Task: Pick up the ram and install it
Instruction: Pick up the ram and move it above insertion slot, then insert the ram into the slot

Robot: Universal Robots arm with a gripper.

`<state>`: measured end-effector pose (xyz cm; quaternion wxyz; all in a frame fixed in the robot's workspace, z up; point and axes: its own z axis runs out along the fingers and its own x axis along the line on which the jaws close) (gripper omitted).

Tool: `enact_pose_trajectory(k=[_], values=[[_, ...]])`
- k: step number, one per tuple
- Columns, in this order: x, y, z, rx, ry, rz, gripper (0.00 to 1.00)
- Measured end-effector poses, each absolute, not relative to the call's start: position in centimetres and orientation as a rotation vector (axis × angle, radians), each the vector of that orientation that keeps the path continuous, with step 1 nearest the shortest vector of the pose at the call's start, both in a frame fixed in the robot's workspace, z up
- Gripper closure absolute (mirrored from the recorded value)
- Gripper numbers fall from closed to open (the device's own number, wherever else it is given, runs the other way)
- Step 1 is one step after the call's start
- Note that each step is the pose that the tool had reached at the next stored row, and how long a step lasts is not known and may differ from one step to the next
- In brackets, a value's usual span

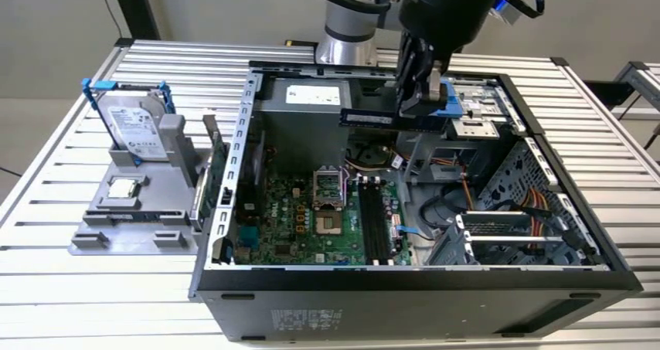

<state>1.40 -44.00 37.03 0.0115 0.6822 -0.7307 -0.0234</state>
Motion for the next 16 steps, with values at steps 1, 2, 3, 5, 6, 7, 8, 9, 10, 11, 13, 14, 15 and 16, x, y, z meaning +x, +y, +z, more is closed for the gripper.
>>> enact_pose_trajectory(k=[1,2,3,5,6,7,8,9,10,11,13,14,15,16], values=[[1.41,-43.94,37.03,2.128,-2.279,-0.073,1.0],[1.42,-43.88,37.03,2.128,-2.279,-0.073,1.0],[1.42,-43.81,37.02,2.128,-2.279,-0.073,1.0],[1.44,-43.73,37.02,2.128,-2.279,-0.073,1.0],[1.44,-43.72,37.02,2.128,-2.279,-0.073,1.0],[1.44,-43.69,37.01,2.128,-2.279,-0.073,1.0],[1.44,-43.68,37.02,2.128,-2.279,-0.073,1.0],[1.44,-43.68,37.02,2.128,-2.279,-0.073,1.0],[1.44,-43.68,37.02,2.128,-2.279,-0.073,1.0],[1.44,-43.68,37.02,2.128,-2.279,-0.073,1.0],[1.44,-43.67,37.02,2.128,-2.279,-0.073,1.0],[1.44,-43.67,37.02,2.128,-2.279,-0.073,1.0],[1.44,-43.67,37.02,2.128,-2.279,-0.073,1.0],[1.44,-43.67,37.02,2.128,-2.279,-0.073,1.0]])
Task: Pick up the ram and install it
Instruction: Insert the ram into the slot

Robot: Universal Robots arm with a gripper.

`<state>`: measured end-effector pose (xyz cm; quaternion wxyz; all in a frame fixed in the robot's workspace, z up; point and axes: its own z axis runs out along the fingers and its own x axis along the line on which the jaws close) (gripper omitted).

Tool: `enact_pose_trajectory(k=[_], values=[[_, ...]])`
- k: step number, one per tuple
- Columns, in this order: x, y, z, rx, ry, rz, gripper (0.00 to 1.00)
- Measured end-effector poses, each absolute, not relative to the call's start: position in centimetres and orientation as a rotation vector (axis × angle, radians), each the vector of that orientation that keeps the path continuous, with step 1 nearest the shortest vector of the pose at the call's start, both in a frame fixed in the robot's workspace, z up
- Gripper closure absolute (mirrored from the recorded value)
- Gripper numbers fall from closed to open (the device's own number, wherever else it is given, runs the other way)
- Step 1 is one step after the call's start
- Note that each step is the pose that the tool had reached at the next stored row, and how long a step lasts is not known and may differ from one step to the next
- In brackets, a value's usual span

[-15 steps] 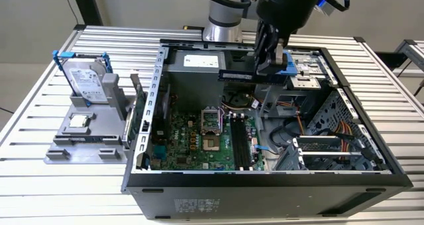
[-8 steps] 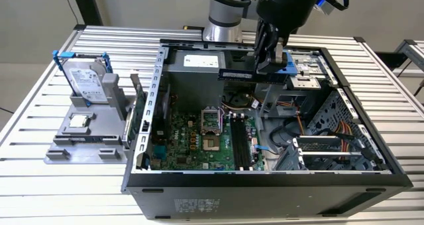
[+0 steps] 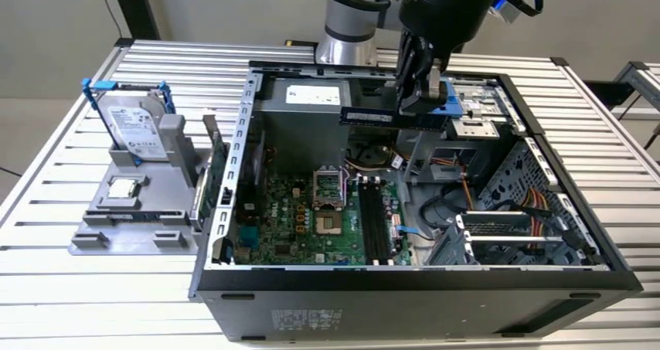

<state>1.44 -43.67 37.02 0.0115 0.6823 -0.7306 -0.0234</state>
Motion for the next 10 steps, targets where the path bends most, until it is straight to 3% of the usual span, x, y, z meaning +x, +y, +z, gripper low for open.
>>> enact_pose_trajectory(k=[10], values=[[1.44,-43.67,37.01,2.082,-2.322,-0.074,1.0]])
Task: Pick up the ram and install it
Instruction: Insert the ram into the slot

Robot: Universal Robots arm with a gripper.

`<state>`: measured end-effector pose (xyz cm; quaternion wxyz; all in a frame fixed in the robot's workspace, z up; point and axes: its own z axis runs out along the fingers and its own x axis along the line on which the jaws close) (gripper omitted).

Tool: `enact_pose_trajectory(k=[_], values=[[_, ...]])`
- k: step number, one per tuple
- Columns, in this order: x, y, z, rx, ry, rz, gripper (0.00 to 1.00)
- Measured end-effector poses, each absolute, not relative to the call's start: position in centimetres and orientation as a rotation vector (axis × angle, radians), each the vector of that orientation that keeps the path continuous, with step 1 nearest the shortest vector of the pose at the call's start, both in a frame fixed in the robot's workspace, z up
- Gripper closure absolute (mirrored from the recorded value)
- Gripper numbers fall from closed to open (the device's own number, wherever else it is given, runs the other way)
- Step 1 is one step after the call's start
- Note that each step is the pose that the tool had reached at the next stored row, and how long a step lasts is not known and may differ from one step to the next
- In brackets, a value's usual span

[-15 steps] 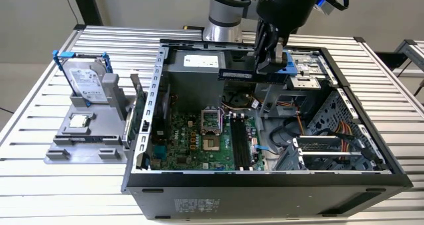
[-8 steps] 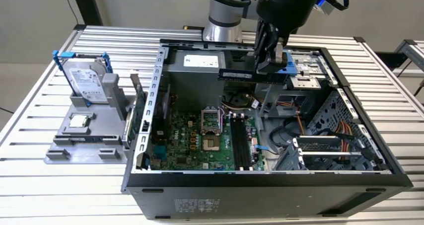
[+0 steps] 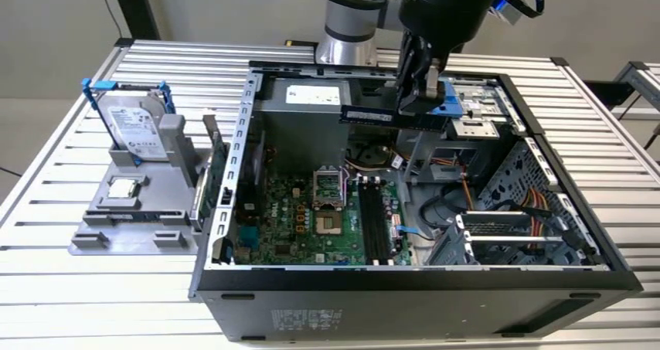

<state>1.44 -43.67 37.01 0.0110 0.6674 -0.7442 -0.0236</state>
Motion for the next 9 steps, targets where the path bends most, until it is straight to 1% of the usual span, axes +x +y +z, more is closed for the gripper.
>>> enact_pose_trajectory(k=[9], values=[[1.44,-43.67,37.02,2.072,-2.331,-0.074,1.0]])
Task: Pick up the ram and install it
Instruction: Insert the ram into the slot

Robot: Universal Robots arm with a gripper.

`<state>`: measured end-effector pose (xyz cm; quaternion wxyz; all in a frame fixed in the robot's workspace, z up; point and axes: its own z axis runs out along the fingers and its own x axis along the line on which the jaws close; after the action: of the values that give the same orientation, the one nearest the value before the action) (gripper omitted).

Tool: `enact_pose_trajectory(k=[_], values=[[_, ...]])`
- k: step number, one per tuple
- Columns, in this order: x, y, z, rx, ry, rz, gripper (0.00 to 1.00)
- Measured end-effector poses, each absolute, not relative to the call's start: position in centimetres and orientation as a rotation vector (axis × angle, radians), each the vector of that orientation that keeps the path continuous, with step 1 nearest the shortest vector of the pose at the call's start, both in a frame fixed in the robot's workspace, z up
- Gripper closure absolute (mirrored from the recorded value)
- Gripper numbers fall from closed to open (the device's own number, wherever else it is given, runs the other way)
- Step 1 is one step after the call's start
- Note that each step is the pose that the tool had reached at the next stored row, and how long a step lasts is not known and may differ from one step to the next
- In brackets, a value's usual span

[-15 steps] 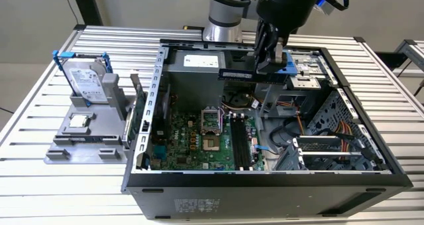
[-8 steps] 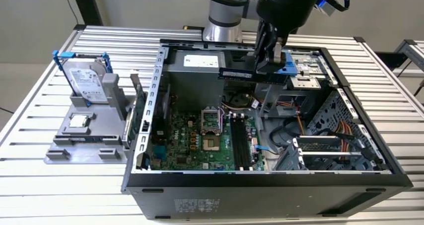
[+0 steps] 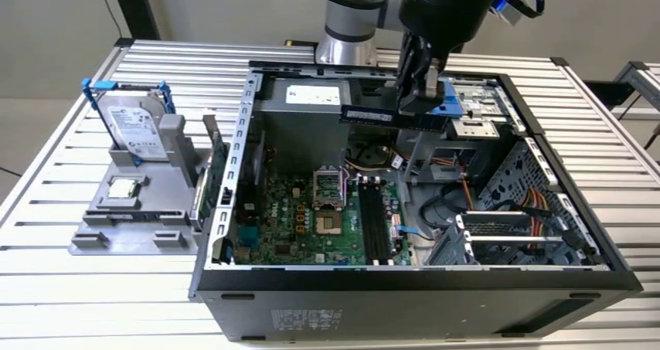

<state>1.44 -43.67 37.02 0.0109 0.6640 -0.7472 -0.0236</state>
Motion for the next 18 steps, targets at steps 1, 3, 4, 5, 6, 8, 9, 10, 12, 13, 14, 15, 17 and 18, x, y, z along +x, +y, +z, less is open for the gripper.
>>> enact_pose_trajectory(k=[1,3,4,5,6,8,9,10,12,13,14,15,17,18], values=[[1.44,-43.67,37.02,2.068,-2.335,-0.074,1.0],[1.44,-43.67,37.01,2.059,-2.343,-0.074,1.0],[1.44,-43.67,37.01,2.054,-2.347,-0.074,1.0],[1.44,-43.67,37.01,2.05,-2.351,-0.074,1.0],[1.44,-43.67,37.01,2.045,-2.355,-0.074,1.0],[1.44,-43.67,37.01,2.025,-2.373,-0.074,1.0],[1.44,-43.67,37.01,2.022,-2.376,-0.075,1.0],[1.44,-43.67,37.01,2.017,-2.381,-0.075,1.0],[1.44,-43.67,37.01,2.007,-2.389,-0.075,1.0],[1.44,-43.67,37.01,2.003,-2.392,-0.075,1.0],[1.44,-43.67,37.01,1.999,-2.396,-0.075,1.0],[1.44,-43.67,37.01,1.995,-2.4,-0.075,1.0],[1.44,-43.67,37.01,1.987,-2.406,-0.075,1.0],[1.44,-43.67,37.01,1.983,-2.41,-0.075,1.0]])
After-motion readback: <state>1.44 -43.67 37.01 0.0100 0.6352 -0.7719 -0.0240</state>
